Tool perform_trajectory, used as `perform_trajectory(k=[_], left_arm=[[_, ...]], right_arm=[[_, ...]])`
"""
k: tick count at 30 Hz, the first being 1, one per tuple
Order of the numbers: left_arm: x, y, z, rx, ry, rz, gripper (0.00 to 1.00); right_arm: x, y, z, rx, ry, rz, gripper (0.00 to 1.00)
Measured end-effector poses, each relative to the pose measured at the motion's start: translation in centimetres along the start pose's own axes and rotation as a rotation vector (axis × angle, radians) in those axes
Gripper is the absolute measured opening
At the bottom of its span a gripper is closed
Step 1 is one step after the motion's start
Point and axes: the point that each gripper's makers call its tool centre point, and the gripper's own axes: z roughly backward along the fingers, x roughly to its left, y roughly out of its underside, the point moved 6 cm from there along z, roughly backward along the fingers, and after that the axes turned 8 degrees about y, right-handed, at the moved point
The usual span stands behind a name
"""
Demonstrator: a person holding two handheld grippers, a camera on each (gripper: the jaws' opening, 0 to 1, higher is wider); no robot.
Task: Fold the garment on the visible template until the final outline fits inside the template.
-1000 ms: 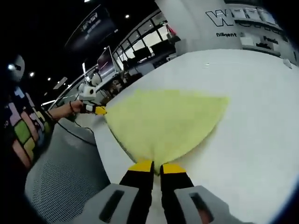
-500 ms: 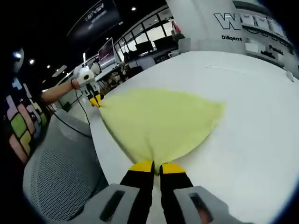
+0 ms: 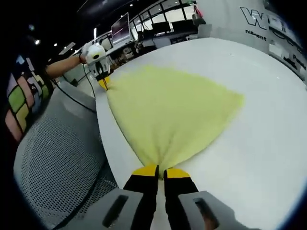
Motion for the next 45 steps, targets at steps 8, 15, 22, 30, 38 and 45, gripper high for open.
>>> perform_trajectory(k=[8,15,22,30,38,45], left_arm=[[0.5,0.0,0.2,0.028,-0.044,0.011,0.00],[0.2,0.9,2.2,-0.020,-0.209,0.110,0.01],[0.5,0.5,5.6,-0.244,-0.509,0.317,0.22],[1.2,-2.4,7.6,-0.589,-0.747,0.572,0.56],[1.3,-4.2,7.3,-0.744,-0.901,0.663,0.72],[1.7,-4.2,8.0,-0.731,-1.079,0.556,0.94]], right_arm=[[0.2,-0.1,0.1,0.032,0.046,-0.005,0.00],[0.0,-0.2,2.0,-0.018,0.133,-0.132,0.02],[-2.1,-2.8,4.5,-0.199,0.401,-0.210,0.26],[-1.9,-6.5,4.5,-0.431,0.516,-0.418,0.38],[-1.0,-6.8,1.7,-0.422,0.536,-0.566,0.66],[-1.9,-7.4,1.5,-0.419,0.627,-0.417,0.85]])
